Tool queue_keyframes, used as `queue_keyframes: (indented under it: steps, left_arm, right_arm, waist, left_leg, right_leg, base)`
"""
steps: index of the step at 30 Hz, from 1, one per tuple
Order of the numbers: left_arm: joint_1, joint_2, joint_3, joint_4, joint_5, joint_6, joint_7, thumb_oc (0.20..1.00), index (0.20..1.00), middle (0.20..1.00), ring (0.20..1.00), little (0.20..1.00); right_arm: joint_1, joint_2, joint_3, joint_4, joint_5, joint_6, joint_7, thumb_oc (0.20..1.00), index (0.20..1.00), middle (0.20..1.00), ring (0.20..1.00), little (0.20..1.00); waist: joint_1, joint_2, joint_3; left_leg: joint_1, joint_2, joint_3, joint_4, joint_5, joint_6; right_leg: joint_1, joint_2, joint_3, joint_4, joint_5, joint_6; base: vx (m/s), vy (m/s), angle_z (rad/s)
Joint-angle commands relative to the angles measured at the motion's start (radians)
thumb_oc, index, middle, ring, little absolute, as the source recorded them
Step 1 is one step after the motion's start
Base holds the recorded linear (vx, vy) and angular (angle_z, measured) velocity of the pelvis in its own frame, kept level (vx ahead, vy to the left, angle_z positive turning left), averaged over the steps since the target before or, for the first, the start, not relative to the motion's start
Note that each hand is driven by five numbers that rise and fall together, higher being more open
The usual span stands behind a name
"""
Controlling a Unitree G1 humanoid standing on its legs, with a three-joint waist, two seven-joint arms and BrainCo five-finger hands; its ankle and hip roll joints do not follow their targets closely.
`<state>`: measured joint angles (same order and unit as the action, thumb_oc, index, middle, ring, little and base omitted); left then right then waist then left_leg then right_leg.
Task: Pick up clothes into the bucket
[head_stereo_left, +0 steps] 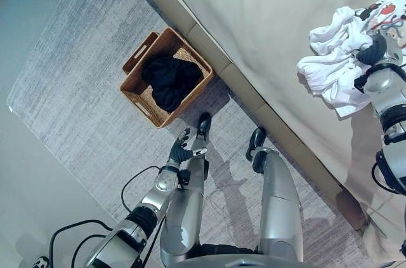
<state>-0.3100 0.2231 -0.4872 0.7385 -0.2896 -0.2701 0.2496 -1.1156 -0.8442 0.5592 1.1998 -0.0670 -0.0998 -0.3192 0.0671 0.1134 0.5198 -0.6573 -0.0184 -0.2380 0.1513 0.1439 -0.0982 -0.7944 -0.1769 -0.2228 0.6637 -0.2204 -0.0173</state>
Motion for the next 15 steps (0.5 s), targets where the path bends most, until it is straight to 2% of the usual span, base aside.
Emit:
queue_keyframes:
  steps: [1,2,3,5,6,7,11,15]
  left_arm:
    - [-0.002,0.034,0.024,-0.001,0.024,-0.022,0.031,1.000,1.000,1.000,1.000,1.000]
    - [-0.001,0.041,0.030,-0.001,0.027,-0.022,0.034,1.000,1.000,1.000,1.000,1.000]
    - [0.010,0.061,0.050,-0.017,0.038,-0.023,0.041,1.000,1.000,1.000,1.000,1.000]
    - [0.015,0.072,0.061,-0.021,0.043,-0.025,0.044,1.000,1.000,1.000,1.000,1.000]
    - [0.017,0.090,0.066,-0.030,0.059,-0.027,0.043,1.000,1.000,1.000,1.000,1.000]
    - [0.016,0.090,0.066,-0.030,0.059,-0.026,0.043,1.000,1.000,1.000,1.000,1.000]
    - [0.023,0.146,0.091,-0.091,0.103,-0.034,0.037,1.000,1.000,1.000,1.000,1.000]
    - [0.055,0.204,0.122,-0.185,0.133,-0.044,0.011,1.000,1.000,1.000,1.000,1.000]
  right_arm:
    - [0.045,0.003,-0.016,-0.111,0.013,-0.031,-0.072,0.200,0.200,0.200,0.200,0.200]
    - [0.041,-0.004,-0.018,-0.128,0.006,-0.031,-0.084,0.200,0.200,0.200,0.200,0.200]
    - [0.043,-0.031,-0.036,-0.212,-0.017,-0.026,-0.115,0.200,0.200,0.200,0.200,0.200]
    - [0.045,-0.042,-0.046,-0.246,-0.032,-0.023,-0.129,0.200,0.200,0.200,0.200,0.200]
    - [0.037,-0.061,-0.049,-0.252,-0.058,-0.019,-0.153,0.200,0.200,0.200,0.200,0.200]
    - [0.036,-0.062,-0.050,-0.252,-0.058,-0.019,-0.153,0.200,0.200,0.200,0.200,0.200]
    - [0.036,-0.124,-0.089,-0.373,-0.110,-0.009,-0.188,0.200,0.200,0.200,0.200,0.200]
    - [0.072,-0.191,-0.159,-0.493,-0.157,0.000,-0.210,0.200,0.200,0.200,0.200,0.200]
  waist:
    - [-0.025,-0.062,0.000]
    - [-0.028,-0.070,0.000]
    - [-0.039,-0.092,0.000]
    - [-0.045,-0.104,0.000]
    - [-0.049,-0.123,0.000]
    - [-0.048,-0.121,0.000]
    - [-0.064,-0.153,0.000]
    - [-0.080,-0.169,-0.095]
  left_leg:
    - [0.052,-0.047,0.066,0.051,-0.049,0.046]
    - [0.066,-0.044,0.068,0.054,-0.054,0.046]
    - [0.100,-0.040,0.081,0.062,-0.067,0.046]
    - [0.124,-0.037,0.087,0.064,-0.073,0.047]
    - [0.176,-0.032,0.098,0.068,-0.087,0.048]
    - [0.173,-0.031,0.098,0.065,-0.082,0.048]
    - [0.298,-0.022,0.123,0.062,-0.107,0.050]
    - [0.403,-0.017,0.146,0.045,-0.141,0.057]
  right_leg:
    - [0.136,0.010,0.042,-0.172,0.112,0.087]
    - [0.153,0.011,0.044,-0.182,0.117,0.088]
    - [0.197,0.019,0.050,-0.206,0.130,0.092]
    - [0.223,0.023,0.054,-0.219,0.136,0.094]
    - [0.285,0.029,0.062,-0.253,0.149,0.098]
    - [0.284,0.030,0.061,-0.258,0.155,0.097]
    - [0.425,0.041,0.083,-0.322,0.174,0.105]
    - [0.535,0.048,0.100,-0.381,0.177,0.115]
  base:
    - [-0.04,0.034,-0.05]
    - [-0.03,0.061,-0.04]
    - [-0.02,0.051,-0.05]
    - [-0.01,0.073,-0.09]
    - [-0.02,0.080,-0.13]
    - [-0.01,0.075,-0.13]
    - [0.02,0.070,-0.30]
    - [0.12,0.063,-0.26]
